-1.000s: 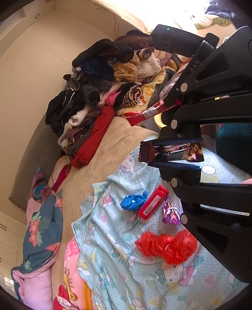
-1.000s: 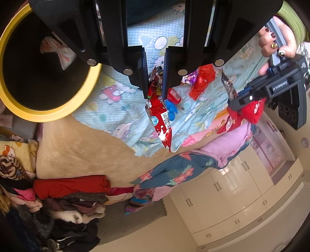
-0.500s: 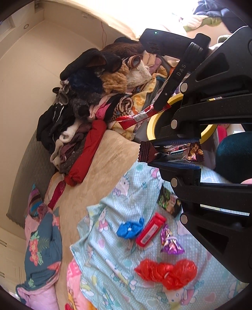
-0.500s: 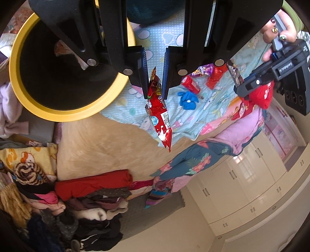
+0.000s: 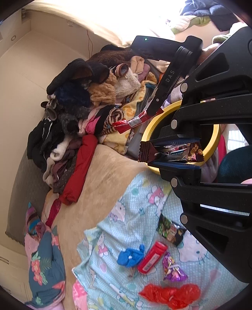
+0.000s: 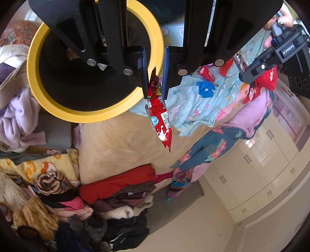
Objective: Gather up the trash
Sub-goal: 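Carry the candy bar and red packet in both grippers over the bin, then open both grippers to drop the candy bar and packet into the bin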
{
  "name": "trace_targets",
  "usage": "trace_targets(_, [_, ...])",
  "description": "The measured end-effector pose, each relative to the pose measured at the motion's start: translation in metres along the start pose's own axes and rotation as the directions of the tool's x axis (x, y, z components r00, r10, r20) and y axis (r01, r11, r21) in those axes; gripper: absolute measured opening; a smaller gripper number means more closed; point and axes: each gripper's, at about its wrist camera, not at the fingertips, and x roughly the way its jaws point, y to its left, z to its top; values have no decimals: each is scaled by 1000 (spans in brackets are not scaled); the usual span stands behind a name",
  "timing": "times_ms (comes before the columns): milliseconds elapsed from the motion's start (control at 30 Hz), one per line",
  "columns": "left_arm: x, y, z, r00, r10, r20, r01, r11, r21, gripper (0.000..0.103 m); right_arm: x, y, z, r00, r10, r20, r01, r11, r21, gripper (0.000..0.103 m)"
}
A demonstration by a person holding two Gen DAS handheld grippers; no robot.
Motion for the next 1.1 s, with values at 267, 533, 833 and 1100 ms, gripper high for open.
trace_targets(267, [24,-18,-10,999,-27,-34,27,999,19,10,-10,-26,3,999,-38,23,36,998,60,13])
trace_targets(533, [52,-33,-18,997,-39,-70,42,998,47,10,-14,-52,3,996,-78,31,74,990,121,13])
trace_targets(833, [88,-43,-23,993,-30,-113,38,997,70,10,-10,-72,-1,995,-95,8,92,981,173,13])
trace_targets(1100, [120,-43,-33,986,-5,-168,21,996,92,10,-5,-92,-6,995,-102,-21,104,967,233,13])
